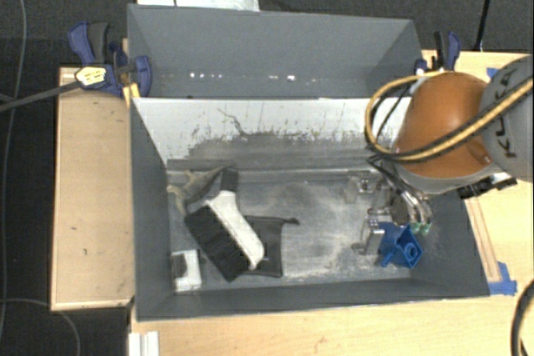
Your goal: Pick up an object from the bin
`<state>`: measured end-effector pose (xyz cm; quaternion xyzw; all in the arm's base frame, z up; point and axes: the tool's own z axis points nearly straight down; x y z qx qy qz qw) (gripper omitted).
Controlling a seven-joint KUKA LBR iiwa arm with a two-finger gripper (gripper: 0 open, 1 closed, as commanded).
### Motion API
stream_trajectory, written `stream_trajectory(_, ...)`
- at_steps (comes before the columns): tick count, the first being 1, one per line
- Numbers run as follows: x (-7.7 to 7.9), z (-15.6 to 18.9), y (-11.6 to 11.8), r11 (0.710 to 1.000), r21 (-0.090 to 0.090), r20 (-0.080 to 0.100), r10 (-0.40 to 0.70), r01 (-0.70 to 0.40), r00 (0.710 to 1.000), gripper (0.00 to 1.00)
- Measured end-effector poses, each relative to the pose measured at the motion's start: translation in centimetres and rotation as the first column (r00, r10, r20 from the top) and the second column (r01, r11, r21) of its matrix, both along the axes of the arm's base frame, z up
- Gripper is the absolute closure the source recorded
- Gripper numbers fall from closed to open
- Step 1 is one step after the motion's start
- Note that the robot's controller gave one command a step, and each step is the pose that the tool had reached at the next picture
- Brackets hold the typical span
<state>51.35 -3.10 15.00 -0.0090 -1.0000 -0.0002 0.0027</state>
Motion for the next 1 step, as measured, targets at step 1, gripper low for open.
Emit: stream_trajectory(1,0.17,0.45,0.01,1.000,-0.001,0.008,0.001,-0.001,1.000,0.00)
